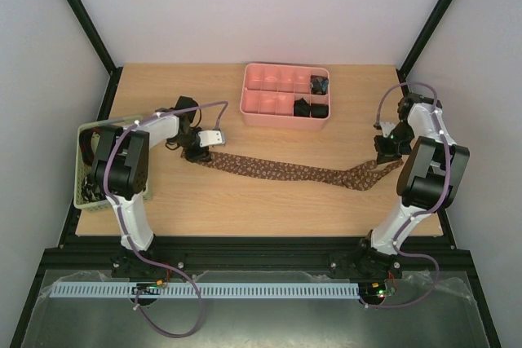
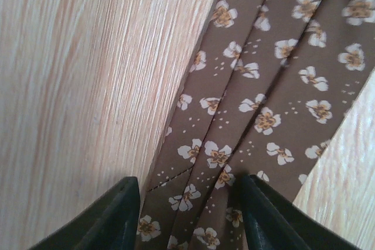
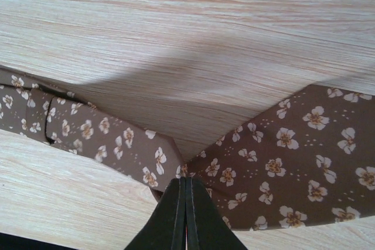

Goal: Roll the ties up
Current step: Adjust the tie at the center of the board.

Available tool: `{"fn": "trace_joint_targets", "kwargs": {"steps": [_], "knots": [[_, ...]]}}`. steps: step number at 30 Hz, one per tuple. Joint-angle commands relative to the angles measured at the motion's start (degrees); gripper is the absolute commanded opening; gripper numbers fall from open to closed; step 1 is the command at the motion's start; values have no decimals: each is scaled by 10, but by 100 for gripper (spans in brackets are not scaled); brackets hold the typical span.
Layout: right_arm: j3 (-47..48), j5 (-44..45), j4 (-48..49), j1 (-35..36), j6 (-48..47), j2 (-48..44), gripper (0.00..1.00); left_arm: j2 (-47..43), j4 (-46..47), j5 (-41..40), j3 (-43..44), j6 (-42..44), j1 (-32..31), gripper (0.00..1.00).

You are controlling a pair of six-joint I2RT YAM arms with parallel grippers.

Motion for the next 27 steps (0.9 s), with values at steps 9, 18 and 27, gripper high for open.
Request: {"fn": "trace_joint_targets", "kwargs": {"steps": [9, 18, 27], "knots": [[-16, 17, -32, -13, -29, -10, 2, -16, -81, 72, 39, 38, 37, 2], [-7, -49, -28, -18, -10, 17, 1, 3, -70, 84, 60, 23, 56, 31], [88, -111, -88, -28, -61, 53, 57, 24, -26, 40, 44, 8, 24, 61]]}}
